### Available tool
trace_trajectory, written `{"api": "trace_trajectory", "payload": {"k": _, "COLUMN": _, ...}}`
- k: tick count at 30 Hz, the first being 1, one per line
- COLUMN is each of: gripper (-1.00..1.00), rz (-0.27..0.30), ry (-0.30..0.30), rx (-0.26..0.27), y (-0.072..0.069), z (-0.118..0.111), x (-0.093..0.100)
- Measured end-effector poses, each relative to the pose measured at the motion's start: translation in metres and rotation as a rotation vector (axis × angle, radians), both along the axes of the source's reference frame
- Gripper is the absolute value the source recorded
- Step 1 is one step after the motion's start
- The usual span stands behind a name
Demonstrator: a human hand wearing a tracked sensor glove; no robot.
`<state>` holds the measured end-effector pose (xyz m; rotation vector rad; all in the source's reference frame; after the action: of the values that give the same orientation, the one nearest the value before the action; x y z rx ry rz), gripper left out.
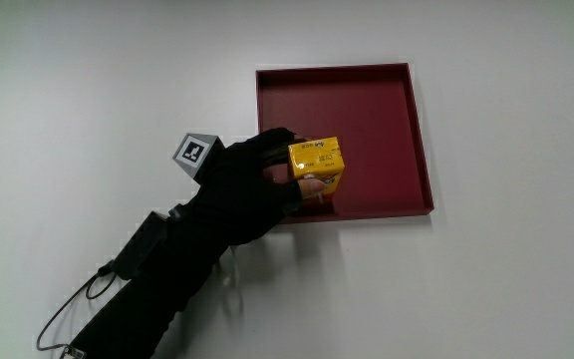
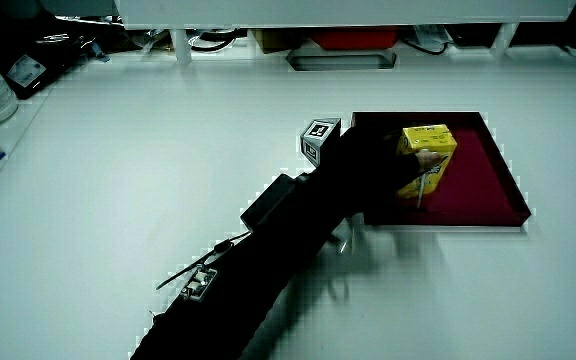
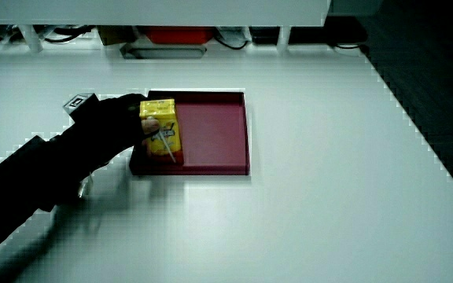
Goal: Pick ice redtea
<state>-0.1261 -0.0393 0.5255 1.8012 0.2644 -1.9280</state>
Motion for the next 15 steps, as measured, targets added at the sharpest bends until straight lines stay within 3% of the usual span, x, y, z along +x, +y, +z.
{"api": "trace_trajectory", "payload": {"k": 7, "gripper": 1.0, "rz": -0.007, "ry": 0.042, "rx": 0.007, "y": 0.001, "z": -0.004, "x": -0.001}}
{"api": "trace_trajectory", "payload": {"k": 15, "gripper": 1.0, "rz": -0.021, "ry": 0.09, "rx": 0.069, "y": 0.005, "z": -0.046, "x": 0.0}}
